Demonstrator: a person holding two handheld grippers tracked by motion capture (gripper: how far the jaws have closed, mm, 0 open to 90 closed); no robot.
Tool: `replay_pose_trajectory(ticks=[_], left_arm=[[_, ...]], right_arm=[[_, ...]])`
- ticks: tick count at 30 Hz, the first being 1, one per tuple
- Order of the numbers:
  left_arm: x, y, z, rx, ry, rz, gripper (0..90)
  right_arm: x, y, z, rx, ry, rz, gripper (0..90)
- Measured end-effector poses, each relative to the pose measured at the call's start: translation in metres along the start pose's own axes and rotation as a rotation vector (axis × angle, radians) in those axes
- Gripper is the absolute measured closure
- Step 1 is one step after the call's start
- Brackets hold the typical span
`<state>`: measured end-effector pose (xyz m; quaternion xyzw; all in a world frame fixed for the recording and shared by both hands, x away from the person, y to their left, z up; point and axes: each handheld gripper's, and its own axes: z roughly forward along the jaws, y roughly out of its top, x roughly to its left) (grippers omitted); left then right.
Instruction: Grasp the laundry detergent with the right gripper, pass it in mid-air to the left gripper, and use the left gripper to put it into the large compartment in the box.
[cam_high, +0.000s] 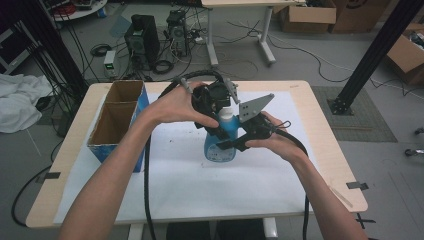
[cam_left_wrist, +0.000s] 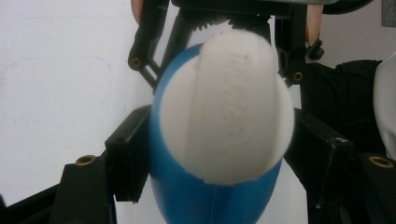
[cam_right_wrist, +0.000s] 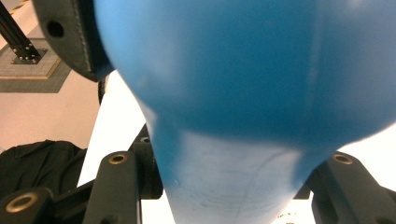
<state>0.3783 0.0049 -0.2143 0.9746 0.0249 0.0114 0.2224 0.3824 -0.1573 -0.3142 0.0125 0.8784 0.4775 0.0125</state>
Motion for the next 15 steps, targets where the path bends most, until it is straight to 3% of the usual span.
replay_pose_trajectory(ticks=[15], left_arm=[[0.0007,-0.0001,0.0047,0.008,0.016,-0.01,36.7]], right_arm=[[0.0005,-0.0021,0.0012,-0.002,0.002,0.008,45.9]])
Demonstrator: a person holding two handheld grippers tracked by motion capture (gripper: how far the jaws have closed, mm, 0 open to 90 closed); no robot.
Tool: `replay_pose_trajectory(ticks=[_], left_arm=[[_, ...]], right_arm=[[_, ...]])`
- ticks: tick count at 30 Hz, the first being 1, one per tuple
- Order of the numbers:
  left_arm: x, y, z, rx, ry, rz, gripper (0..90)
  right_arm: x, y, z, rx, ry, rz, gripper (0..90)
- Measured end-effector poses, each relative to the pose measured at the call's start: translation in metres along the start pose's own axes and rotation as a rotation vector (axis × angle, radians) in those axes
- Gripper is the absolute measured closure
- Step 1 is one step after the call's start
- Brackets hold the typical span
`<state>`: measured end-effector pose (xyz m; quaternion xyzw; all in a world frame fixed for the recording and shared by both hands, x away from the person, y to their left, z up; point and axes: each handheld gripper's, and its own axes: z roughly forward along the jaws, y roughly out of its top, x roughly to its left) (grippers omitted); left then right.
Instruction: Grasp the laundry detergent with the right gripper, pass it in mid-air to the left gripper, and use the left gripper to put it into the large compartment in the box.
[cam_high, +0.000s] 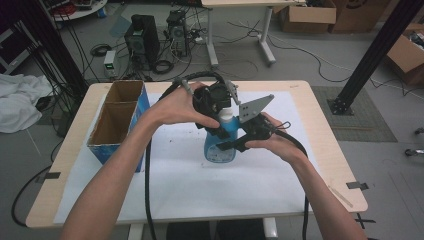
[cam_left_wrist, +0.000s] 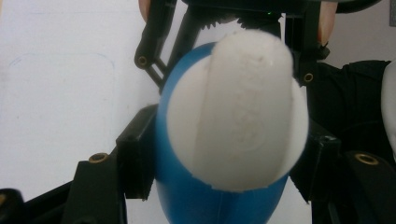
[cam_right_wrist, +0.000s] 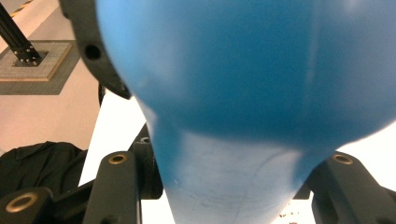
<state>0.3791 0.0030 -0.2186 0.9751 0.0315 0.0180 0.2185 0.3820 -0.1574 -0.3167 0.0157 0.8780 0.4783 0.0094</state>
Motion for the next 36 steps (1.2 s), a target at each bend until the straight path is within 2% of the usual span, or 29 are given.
replay_pose_trajectory(ticks=[11,12,17,26,36], left_arm=[[-0.0047,0.0009,0.0018,0.031,0.01,0.008,37.7],[-0.0043,0.001,0.0017,0.038,0.012,0.018,37.7],[-0.0043,-0.0004,0.0014,0.011,0.012,0.003,37.8],[-0.0032,-0.0026,0.0053,0.019,0.006,-0.003,37.9],[-0.0012,-0.0069,0.01,0.013,-0.004,-0.02,37.9]], right_arm=[[0.0019,-0.0009,0.0021,0.001,0.007,-0.009,45.6],[0.002,-0.0009,0.0022,0.0,0.008,-0.01,45.6],[0.002,-0.0013,0.0018,-0.013,0.012,0.002,45.4],[0.0024,-0.0065,0.0043,-0.034,0.011,0.014,44.9],[0.0024,-0.0099,0.0063,-0.028,0.008,0.02,43.9]])
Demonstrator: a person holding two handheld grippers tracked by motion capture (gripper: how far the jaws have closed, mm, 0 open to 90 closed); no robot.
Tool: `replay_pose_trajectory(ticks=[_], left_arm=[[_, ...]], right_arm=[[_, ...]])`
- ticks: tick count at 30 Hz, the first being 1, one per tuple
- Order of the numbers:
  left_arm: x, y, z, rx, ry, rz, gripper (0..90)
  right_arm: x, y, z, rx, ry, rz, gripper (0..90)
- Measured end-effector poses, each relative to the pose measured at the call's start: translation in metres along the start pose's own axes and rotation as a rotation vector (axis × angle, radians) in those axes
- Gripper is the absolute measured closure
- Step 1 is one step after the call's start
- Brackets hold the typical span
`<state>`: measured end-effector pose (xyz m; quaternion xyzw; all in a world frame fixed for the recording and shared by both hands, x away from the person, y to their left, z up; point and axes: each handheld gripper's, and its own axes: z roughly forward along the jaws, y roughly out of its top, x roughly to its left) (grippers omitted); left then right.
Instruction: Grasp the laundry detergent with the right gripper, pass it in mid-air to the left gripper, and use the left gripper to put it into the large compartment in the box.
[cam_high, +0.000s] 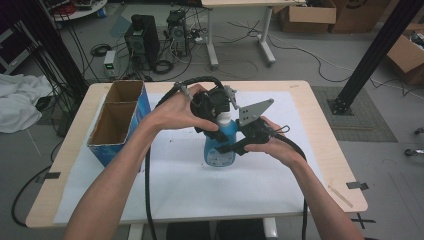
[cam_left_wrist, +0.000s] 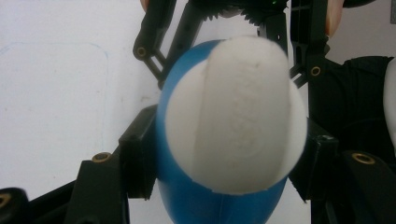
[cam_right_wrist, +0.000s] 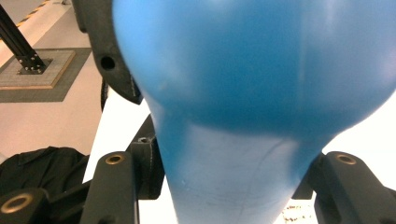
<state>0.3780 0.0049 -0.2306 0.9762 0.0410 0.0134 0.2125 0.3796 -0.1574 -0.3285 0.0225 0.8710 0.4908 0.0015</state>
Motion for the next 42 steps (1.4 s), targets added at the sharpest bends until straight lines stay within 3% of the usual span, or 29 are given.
replay_pose_trajectory(ticks=[25,35,42], left_arm=[[-0.002,-0.003,0.004,0.019,-0.013,0.009,37.9],[-0.002,-0.004,0.003,0.029,-0.015,-0.005,37.9],[0.0,-0.007,-0.001,0.038,-0.005,-0.042,37.9]], right_arm=[[0.001,-0.005,0.007,0.023,0.008,0.001,36.0],[0.001,-0.009,0.002,0.065,-0.015,0.039,18.1],[0.003,-0.015,-0.009,0.115,-0.056,0.05,15.4]])
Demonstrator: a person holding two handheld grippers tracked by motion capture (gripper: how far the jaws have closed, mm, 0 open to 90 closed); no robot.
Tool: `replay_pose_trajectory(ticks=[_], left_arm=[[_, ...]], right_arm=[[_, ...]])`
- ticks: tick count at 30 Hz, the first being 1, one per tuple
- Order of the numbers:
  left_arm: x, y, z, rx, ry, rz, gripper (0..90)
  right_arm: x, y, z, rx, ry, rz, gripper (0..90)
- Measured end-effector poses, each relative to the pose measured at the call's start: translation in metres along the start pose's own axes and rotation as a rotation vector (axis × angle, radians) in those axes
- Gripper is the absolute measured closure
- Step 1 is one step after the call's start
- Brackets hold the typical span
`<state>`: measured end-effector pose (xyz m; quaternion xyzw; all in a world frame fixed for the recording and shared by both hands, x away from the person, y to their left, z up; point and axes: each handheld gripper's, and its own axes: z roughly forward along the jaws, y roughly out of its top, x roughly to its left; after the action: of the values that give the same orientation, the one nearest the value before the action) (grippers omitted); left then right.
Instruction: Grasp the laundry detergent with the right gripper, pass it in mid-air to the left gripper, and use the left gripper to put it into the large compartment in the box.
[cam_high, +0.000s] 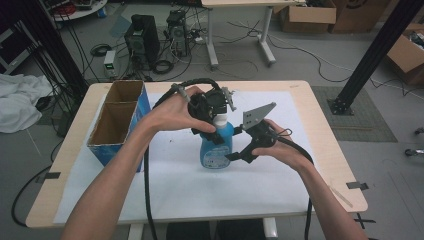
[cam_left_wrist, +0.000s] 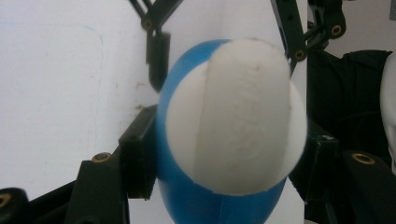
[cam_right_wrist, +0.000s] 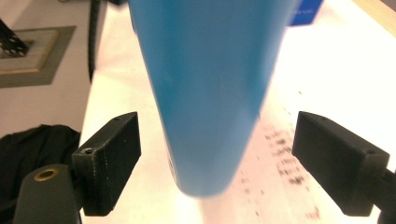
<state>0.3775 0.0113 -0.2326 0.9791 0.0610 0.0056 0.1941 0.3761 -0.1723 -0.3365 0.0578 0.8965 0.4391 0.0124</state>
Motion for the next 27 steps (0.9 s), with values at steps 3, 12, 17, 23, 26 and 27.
replay_pose_trajectory(ticks=[3,12,17,23,26,27], left_arm=[[0.002,-0.001,-0.004,0.004,0.007,-0.029,37.9],[0.011,-0.002,-0.028,0.046,0.058,-0.148,37.9],[0.019,-0.003,-0.045,0.068,0.102,-0.241,38.0],[0.028,-0.003,-0.072,0.077,0.152,-0.355,38.0],[0.032,-0.005,-0.084,0.075,0.17,-0.409,38.0],[0.034,-0.006,-0.088,0.075,0.18,-0.426,38.0]], right_arm=[[0.0,-0.003,-0.007,0.03,-0.028,0.005,15.5],[-0.001,-0.01,-0.023,0.114,-0.106,0.034,15.5],[-0.003,-0.016,-0.03,0.133,-0.142,0.072,15.5],[-0.005,-0.021,-0.035,0.174,-0.183,0.09,15.7],[-0.006,-0.023,-0.037,0.207,-0.213,0.097,15.7],[-0.006,-0.024,-0.037,0.211,-0.214,0.1,15.8]])
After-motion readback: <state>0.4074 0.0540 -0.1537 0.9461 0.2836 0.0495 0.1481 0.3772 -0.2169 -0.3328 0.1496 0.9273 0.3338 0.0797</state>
